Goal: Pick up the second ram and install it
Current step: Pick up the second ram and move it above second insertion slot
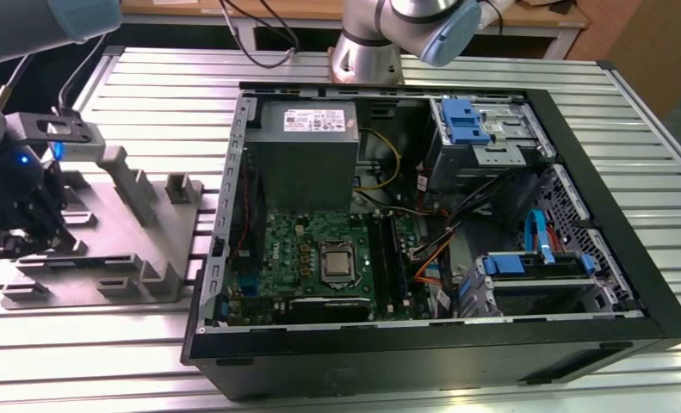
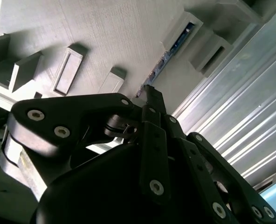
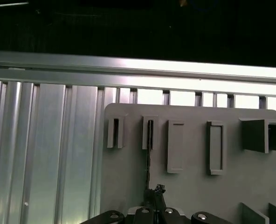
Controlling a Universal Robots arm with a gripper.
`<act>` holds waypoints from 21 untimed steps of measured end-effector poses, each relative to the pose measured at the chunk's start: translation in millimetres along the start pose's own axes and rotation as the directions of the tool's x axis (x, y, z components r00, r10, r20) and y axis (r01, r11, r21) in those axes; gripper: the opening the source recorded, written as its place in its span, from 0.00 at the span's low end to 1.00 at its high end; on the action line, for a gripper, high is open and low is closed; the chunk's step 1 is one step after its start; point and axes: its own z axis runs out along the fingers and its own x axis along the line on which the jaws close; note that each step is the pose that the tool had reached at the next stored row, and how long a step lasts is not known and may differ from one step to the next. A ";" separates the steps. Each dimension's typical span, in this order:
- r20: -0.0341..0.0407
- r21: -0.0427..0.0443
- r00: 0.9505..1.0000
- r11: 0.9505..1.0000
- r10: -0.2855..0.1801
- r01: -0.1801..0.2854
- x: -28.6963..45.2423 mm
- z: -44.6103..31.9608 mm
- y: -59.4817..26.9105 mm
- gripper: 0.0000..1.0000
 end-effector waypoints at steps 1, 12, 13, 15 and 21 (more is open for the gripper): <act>0.000 0.000 1.000 1.000 0.000 0.000 0.2 1.4 0.0 0.11; 0.000 0.000 1.000 1.000 -0.002 0.002 1.7 13.6 -0.4 0.11; 0.000 0.000 1.000 1.000 -0.003 0.003 1.7 13.6 -0.4 0.11; 0.000 0.000 1.000 1.000 -0.003 0.003 1.6 13.6 -0.4 0.11; 0.001 0.000 1.000 1.000 -0.003 0.003 1.6 13.7 -0.4 0.23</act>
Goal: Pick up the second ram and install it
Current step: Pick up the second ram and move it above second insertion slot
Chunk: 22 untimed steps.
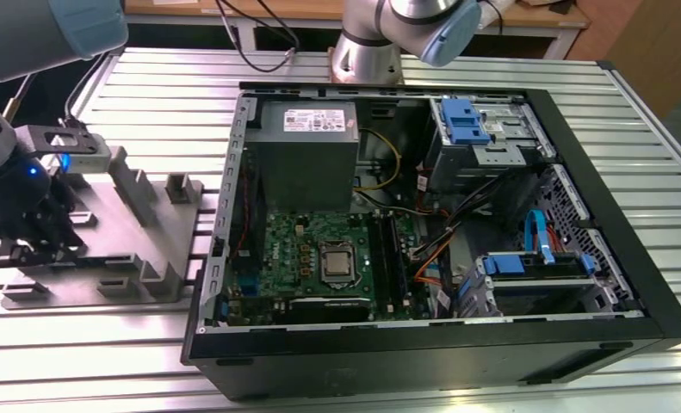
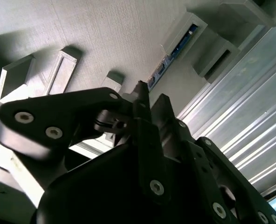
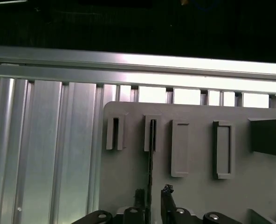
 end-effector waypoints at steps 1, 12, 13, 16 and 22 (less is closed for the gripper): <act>0.000 0.000 1.000 1.000 0.000 0.000 0.0 0.0 0.0 0.29; -0.001 0.003 1.000 1.000 -0.023 0.023 0.2 12.7 4.7 0.36; -0.001 0.002 1.000 1.000 -0.027 0.027 0.3 14.7 4.9 0.36; -0.001 0.002 0.999 0.999 -0.037 0.037 0.4 19.5 5.2 0.36; -0.001 0.002 0.999 0.999 -0.040 0.040 0.4 19.9 5.3 0.36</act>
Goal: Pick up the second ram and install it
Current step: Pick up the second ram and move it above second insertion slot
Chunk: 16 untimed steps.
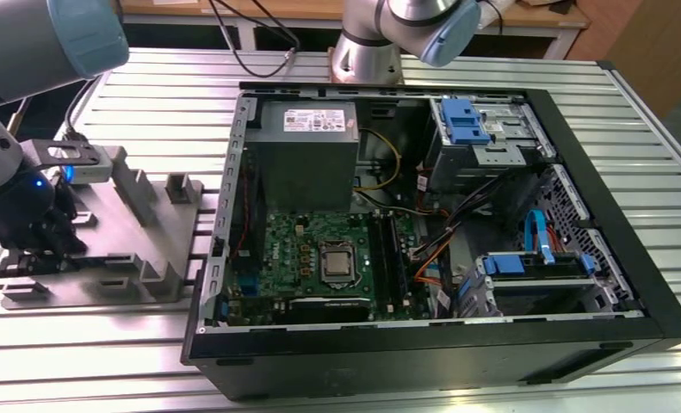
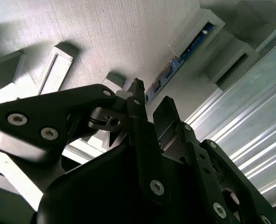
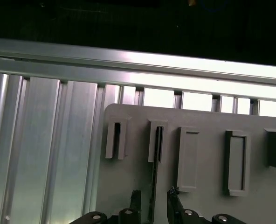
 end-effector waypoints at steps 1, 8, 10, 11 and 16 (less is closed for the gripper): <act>0.000 0.000 1.000 1.000 0.000 0.000 0.0 0.0 0.0 0.36; 0.000 0.000 1.000 1.000 0.000 0.000 0.0 0.0 0.0 0.27; 0.000 0.000 1.000 1.000 0.000 0.000 -0.1 -1.9 0.1 0.27; 0.000 0.000 1.000 1.000 0.000 0.000 -0.1 -2.7 0.1 0.27; 0.001 0.000 1.000 1.000 0.000 0.000 -0.1 -2.7 0.1 0.27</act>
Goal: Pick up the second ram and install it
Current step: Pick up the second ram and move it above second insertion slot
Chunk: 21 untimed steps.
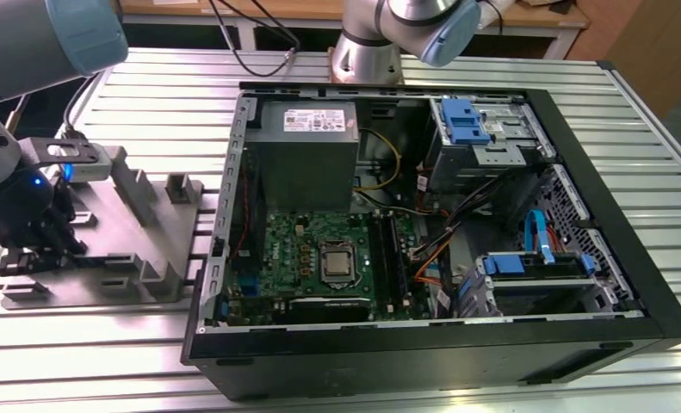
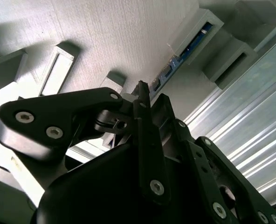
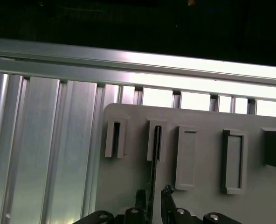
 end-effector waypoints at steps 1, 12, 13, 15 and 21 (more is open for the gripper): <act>0.000 0.000 1.000 1.000 0.000 0.000 0.0 0.0 0.0 0.26; 0.002 0.000 1.000 1.000 0.000 0.000 0.0 -0.1 0.0 0.12; 0.002 0.000 1.000 1.000 0.000 0.000 0.0 -0.1 0.0 0.12; 0.003 0.000 1.000 1.000 0.000 0.000 0.0 0.0 0.0 0.12; 0.005 0.003 0.996 0.996 0.091 -0.091 0.1 0.9 0.0 0.12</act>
